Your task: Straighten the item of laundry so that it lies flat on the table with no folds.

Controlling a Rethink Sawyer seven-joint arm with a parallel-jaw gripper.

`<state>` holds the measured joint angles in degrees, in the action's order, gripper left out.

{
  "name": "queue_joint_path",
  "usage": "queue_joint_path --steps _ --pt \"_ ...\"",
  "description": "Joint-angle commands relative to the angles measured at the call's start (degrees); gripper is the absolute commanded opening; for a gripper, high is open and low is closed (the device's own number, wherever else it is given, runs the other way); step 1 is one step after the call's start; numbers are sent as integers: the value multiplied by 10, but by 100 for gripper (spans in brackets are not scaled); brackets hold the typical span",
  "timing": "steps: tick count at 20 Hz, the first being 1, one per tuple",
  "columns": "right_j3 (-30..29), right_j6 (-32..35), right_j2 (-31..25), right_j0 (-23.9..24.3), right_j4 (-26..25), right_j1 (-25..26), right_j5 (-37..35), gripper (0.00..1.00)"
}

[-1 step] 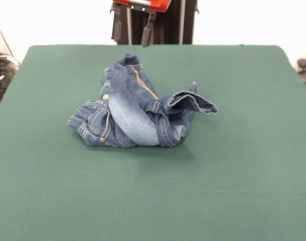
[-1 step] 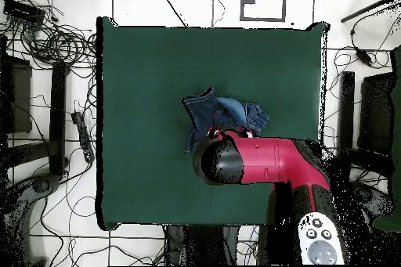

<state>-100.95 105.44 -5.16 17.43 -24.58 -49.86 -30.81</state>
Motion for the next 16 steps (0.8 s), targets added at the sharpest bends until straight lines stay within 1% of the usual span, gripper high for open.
queue_joint_path --steps 1,5,9,16 --pt "-50 -77 -77 10 -29 60 -29 100" --pt "-54 -64 -77 13 -44 67 13 100" --pt "-61 -53 -85 21 -51 73 34 100" --pt "-47 -56 -82 20 -88 81 25 100"
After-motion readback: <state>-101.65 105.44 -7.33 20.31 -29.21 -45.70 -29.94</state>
